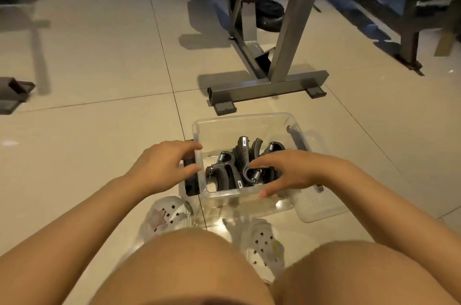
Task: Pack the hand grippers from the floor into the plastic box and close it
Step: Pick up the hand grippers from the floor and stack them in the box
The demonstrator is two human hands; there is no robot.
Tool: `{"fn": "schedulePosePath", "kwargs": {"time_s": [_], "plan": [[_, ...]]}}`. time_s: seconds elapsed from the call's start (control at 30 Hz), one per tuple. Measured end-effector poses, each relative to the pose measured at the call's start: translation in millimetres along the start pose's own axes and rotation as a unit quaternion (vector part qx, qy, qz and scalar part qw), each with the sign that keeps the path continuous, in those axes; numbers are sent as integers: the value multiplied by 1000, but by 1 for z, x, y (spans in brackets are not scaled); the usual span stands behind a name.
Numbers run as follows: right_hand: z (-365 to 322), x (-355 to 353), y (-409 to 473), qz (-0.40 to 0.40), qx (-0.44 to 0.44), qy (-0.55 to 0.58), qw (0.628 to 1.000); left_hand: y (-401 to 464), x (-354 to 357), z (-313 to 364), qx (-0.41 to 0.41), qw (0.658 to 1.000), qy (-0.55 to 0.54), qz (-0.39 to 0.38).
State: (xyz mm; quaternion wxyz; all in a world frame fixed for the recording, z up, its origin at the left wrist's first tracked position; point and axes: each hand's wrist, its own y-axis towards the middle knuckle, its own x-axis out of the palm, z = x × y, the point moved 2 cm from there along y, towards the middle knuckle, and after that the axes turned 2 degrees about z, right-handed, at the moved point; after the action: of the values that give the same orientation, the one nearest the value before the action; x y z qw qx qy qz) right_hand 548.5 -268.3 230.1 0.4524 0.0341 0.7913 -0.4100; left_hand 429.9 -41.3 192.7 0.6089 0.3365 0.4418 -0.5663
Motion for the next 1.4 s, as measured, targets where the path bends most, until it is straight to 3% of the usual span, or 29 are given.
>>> {"fn": "schedulePosePath", "kwargs": {"time_s": [0.33,0.57,0.87,1.0,1.13,1.4], "plan": [[-176,-59,-104,153,-148,-16,977,-165,-173,44,-46,988,1,146],[-307,-53,-131,168,-271,-16,948,-308,-207,30,-167,948,-20,269],[-519,17,-130,78,-438,-139,885,-528,-184,-49,-398,826,-75,392],[-606,40,-118,26,-468,-238,851,-612,-160,-93,-475,750,-113,446],[-670,58,-82,29,-493,-220,841,-658,-136,-147,-531,684,-131,482],[-752,115,8,-61,-520,-229,821,-685,-119,-244,-579,642,-156,477]]}}
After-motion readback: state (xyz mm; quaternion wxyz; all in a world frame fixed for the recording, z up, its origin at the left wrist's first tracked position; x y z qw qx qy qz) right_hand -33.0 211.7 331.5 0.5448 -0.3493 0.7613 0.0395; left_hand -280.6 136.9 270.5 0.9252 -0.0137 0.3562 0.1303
